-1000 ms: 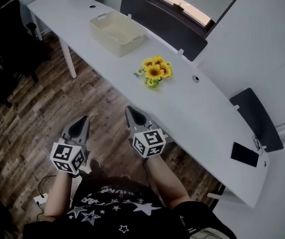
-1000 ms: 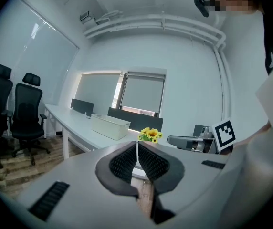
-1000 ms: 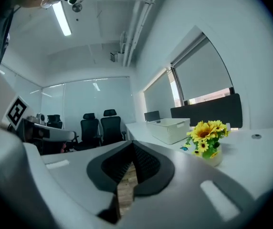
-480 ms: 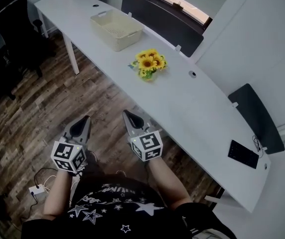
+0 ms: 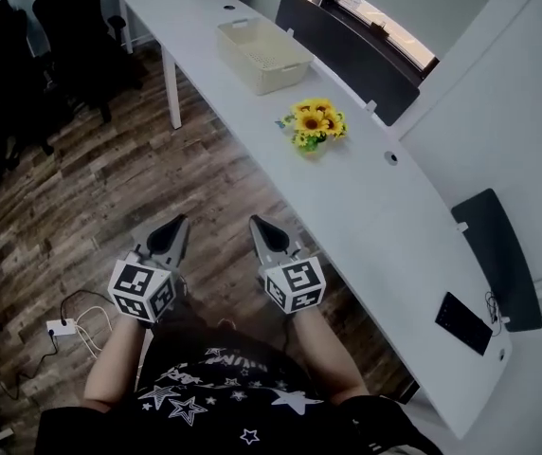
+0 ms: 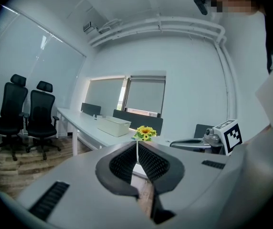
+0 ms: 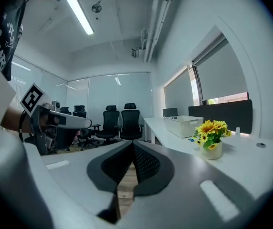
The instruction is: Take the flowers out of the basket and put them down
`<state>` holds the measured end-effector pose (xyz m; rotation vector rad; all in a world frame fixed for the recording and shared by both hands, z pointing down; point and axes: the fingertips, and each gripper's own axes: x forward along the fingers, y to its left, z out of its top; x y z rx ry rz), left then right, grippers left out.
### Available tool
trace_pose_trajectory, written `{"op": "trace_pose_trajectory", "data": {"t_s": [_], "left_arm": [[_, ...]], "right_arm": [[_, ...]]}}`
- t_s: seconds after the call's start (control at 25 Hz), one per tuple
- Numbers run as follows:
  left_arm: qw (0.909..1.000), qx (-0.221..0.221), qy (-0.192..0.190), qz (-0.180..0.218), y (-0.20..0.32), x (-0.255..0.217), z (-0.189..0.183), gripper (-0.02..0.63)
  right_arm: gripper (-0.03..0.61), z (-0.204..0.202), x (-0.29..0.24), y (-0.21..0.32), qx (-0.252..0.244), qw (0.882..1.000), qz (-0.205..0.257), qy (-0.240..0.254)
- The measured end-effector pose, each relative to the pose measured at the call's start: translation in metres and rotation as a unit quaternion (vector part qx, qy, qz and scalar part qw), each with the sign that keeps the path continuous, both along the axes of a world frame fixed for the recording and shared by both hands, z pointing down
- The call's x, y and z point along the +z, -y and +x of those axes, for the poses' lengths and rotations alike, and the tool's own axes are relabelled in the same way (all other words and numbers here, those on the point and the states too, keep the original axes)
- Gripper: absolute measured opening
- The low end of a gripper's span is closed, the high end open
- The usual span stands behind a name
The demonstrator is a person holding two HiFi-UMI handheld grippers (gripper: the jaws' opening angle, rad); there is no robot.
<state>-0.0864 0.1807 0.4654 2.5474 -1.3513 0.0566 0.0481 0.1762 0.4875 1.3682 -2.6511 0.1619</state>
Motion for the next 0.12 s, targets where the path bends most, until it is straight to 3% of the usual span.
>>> {"op": "trace_pose_trajectory", "data": {"t_s": [0.12], "left_arm": [[0.9999, -0.014, -0.001, 0.002, -0.0052, -0.0009, -0.0123, 0.017]], "right_arm": [[0.002, -0.0109, -0.0005, -0.0033, -0.015, 1.0, 0.001, 0.003]]}}
